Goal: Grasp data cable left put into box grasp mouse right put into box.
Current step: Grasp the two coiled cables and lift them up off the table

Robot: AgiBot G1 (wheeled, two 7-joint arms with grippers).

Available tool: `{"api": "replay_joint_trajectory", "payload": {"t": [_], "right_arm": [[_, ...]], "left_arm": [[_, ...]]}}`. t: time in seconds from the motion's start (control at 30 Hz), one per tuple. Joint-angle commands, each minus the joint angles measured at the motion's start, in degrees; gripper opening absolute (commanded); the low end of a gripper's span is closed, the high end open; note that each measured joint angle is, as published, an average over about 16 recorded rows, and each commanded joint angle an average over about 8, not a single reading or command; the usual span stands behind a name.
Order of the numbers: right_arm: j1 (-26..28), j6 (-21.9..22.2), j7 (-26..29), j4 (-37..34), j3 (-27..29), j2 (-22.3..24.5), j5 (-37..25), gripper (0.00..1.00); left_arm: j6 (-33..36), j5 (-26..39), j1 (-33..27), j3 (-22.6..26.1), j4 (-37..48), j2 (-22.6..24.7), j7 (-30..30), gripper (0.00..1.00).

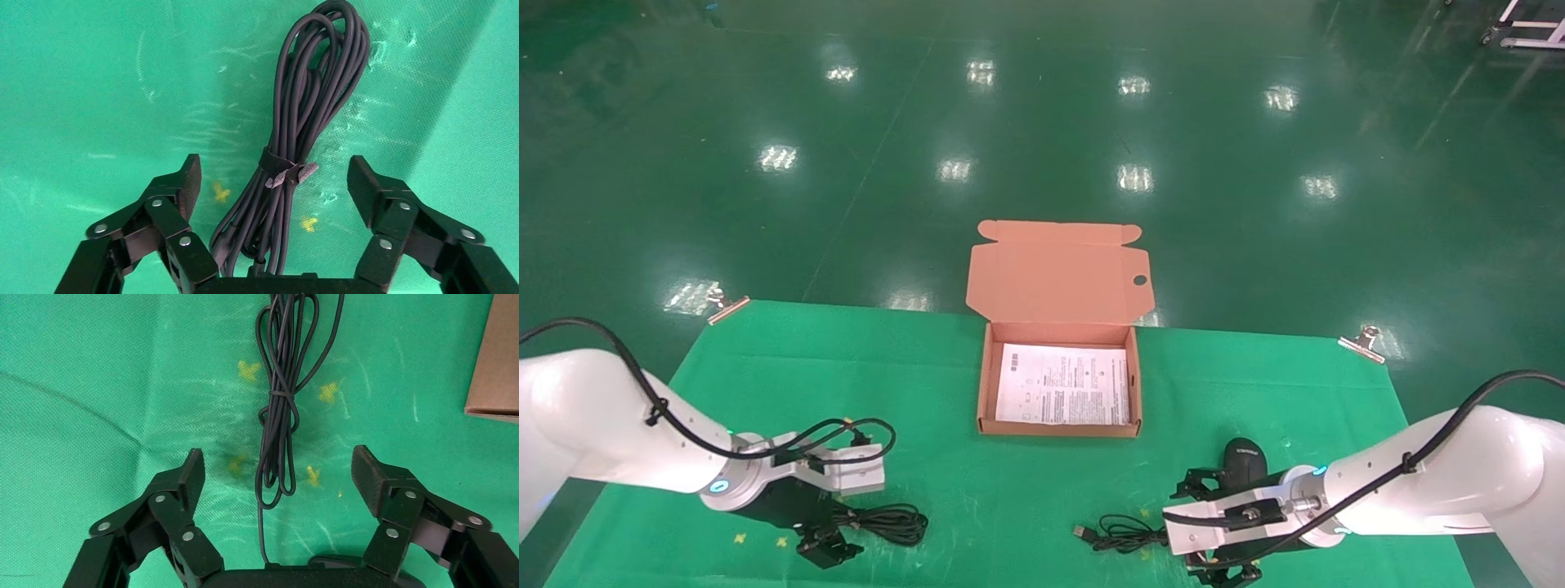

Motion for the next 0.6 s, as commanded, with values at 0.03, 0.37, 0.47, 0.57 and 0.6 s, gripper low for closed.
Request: {"api": "replay_joint_trajectory", "payload": {"t": [0.03,0.37,0.47,0.57,0.6], "right_arm": [[0.0,-0.1,0.1,0.2,0.0,0.1,0.0,0.00],[-0.1,-0.3,0.1,0.7,0.0,0.3,0.0,0.00],[-0.1,-0.3,0.1,0.8,0.0,0.4,0.0,0.00],[-0.1,-0.3,0.2,0.8,-0.1,0.4,-0.1,0.00],[-0.1,-0.3,0.2,0.9,-0.1,0.4,-0.1,0.00]], "left_arm": [[0.1,0.0,0.0,0.0,-0.2,0.0,-0.1,0.00],[0.2,0.0,0.1,0.0,-0.6,-0.1,-0.2,0.00],[0.2,0.0,0.2,0.1,-0.7,-0.1,-0.2,0.00],[0.2,0.0,0.2,0.1,-0.7,-0.1,-0.2,0.00],[0.2,0.0,0.2,0.1,-0.8,-0.1,-0.2,0.00]]}}
